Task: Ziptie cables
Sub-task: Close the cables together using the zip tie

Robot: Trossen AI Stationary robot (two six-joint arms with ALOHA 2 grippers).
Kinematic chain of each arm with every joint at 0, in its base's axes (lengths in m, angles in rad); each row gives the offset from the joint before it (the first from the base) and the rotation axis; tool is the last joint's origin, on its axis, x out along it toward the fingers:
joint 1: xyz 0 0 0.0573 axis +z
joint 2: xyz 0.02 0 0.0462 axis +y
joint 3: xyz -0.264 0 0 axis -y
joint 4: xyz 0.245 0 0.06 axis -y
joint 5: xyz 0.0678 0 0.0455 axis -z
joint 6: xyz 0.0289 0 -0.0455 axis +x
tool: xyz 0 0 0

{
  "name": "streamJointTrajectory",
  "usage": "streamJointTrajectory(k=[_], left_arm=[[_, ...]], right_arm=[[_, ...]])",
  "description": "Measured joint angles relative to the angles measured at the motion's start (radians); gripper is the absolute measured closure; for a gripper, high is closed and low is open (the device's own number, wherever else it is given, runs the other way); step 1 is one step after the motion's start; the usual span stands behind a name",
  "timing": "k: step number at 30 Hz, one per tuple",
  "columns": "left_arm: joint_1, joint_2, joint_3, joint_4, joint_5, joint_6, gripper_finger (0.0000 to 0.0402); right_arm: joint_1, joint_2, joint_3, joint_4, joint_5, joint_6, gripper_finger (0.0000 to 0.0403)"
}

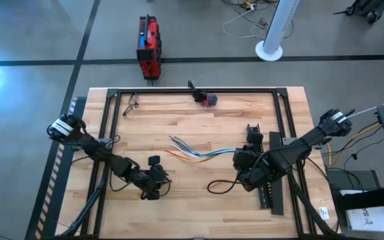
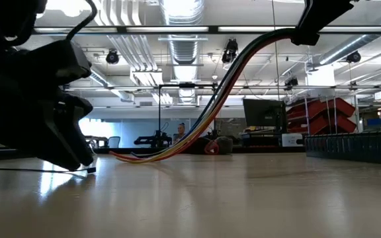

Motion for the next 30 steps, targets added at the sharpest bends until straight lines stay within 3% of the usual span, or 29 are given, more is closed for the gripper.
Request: streamJointTrajectory(k=[6,12,26,30], left_arm=[[0.013,0.128,0.015,0.148,0.053,0.031,0.0294],[0.028,0.214,0.036,0.171,0.056,0.028,0.0316],[0.073,0.167,0.031,0.159,0.122,0.034,0.0394],[0.105,0.17,0.064,0.16,0.123,0.081,0.04]], right_arm=[[-0.001,0.0,0.0,0.014,0.0,-0.017,0.0371],[-0.001,0.0,0.0,0.015,0.0,-0.017,0.0371],[-0.003,0.0,0.0,0.02,0.0,-0.025,0.0371],[-0.005,0.0,-0.001,0.027,0.004,-0.037,0.0371]])
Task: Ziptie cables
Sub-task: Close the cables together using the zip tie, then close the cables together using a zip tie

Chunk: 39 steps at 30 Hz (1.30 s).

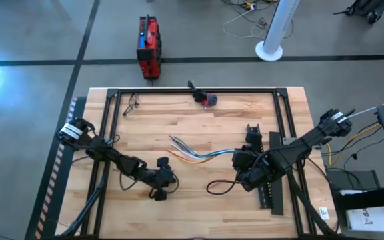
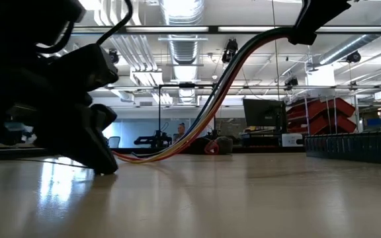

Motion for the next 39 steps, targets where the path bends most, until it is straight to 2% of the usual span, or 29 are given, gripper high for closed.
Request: streamJointTrajectory(k=[9,14,17,21,25,28,33,36,39], left_arm=[[0.096,0.027,0.166,0.005,-0.031,0.208,0.0401],[0.155,0.103,0.308,-0.026,-0.02,0.295,0.0401],[0.165,0.121,0.412,-0.202,-0.004,0.311,0.0401],[0.162,0.112,0.528,-0.554,-0.001,0.255,0.0401],[0.138,0.071,0.591,-0.871,-0.003,0.085,0.0401],[0.114,0.047,0.593,-1.025,0.003,-0.093,0.0393],[0.073,0.024,0.532,-0.986,-0.002,-0.275,0.0343],[0.057,0.025,0.477,-0.86,-0.017,-0.351,0.03],[0.054,0.025,0.404,-0.69,-0.022,-0.365,0.0261]], right_arm=[[-0.004,0.0,0.0,0.006,0.033,-0.001,0.0371],[-0.009,0.0,-0.002,0.007,0.049,-0.001,0.0371],[-0.009,0.0,-0.003,0.007,0.048,-0.002,0.0371],[-0.009,0.0,-0.007,0.006,0.042,-0.007,0.0371],[-0.009,0.0,-0.015,0.006,0.041,-0.004,0.0371],[-0.009,0.0,-0.029,0.007,0.047,0.013,0.0371],[-0.009,0.0,-0.05,0.048,0.052,0.024,0.0371],[-0.009,0.0,-0.054,0.072,0.056,0.02,0.0371],[-0.009,0.0,-0.054,0.082,0.056,0.018,0.0371]])
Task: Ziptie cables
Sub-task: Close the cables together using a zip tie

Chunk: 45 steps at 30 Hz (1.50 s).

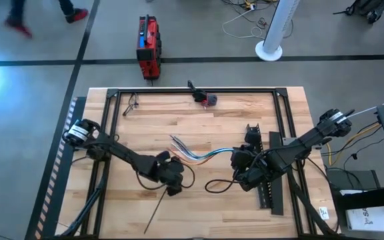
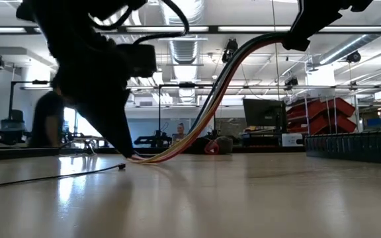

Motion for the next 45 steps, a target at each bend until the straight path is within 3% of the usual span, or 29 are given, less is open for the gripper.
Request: streamJointTrajectory(k=[4,9,23,31,39,45], left_arm=[[0.001,0.0,-0.069,0.088,-0.01,-0.033,0.023],[0.003,-0.004,-0.114,0.105,-0.024,-0.061,0.0225],[0.004,-0.011,-0.096,0.119,-0.045,0.043,0.0269],[0.002,-0.077,0.02,-0.172,-0.059,0.098,0.0301],[-0.026,-0.083,-0.029,-0.139,-0.05,0.134,0.0314],[-0.028,-0.076,-0.112,0.018,-0.05,0.152,0.0306]], right_arm=[[0.0,0.0,0.0,0.007,0.003,-0.003,0.0371],[-0.002,0.0,0.0,0.008,0.004,-0.006,0.0371],[-0.003,0.0,0.0,0.011,0.02,-0.013,0.0371],[-0.003,0.0,0.0,0.011,0.018,-0.018,0.0371],[-0.003,0.0,0.0,0.011,0.017,-0.018,0.0371],[-0.003,0.0,0.0,0.011,0.016,-0.017,0.0371]])
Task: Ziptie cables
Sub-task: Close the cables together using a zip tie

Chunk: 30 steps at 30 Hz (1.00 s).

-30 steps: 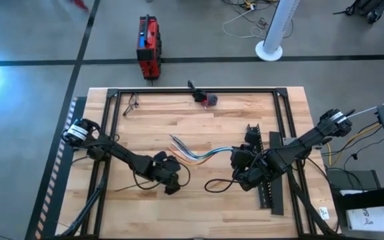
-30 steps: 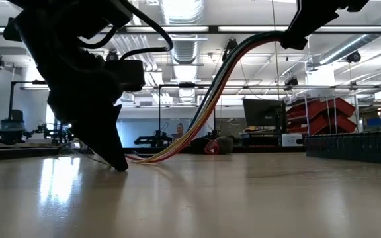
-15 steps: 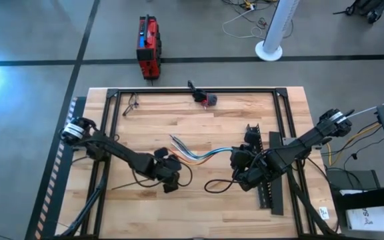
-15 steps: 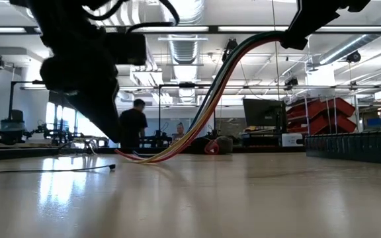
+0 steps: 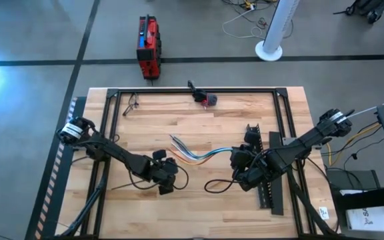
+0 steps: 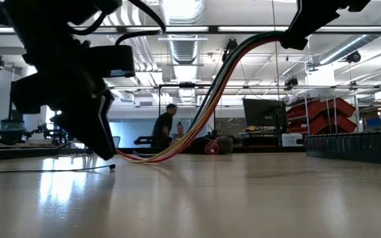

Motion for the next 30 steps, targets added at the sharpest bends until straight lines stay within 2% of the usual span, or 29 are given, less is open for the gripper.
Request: streamJointTrajectory(k=[6,10,16,30], left_arm=[[0.0,0.0,-0.08,0.124,0.029,-0.006,0.0294],[0.0,-0.004,-0.136,0.214,0.024,-0.033,0.0299],[0.0,-0.003,-0.196,0.365,0.023,-0.033,0.0322],[0.011,0.004,-0.201,0.416,-0.003,-0.016,0.0396]], right_arm=[[0.0,0.0,0.0,0.0,0.0,0.0,0.0371],[0.0,0.0,0.0,0.003,0.0,0.0,0.0371],[0.0,0.0,0.0,0.012,0.0,0.0,0.0371],[-0.001,0.0,0.0,0.019,0.003,-0.03,0.0371]])
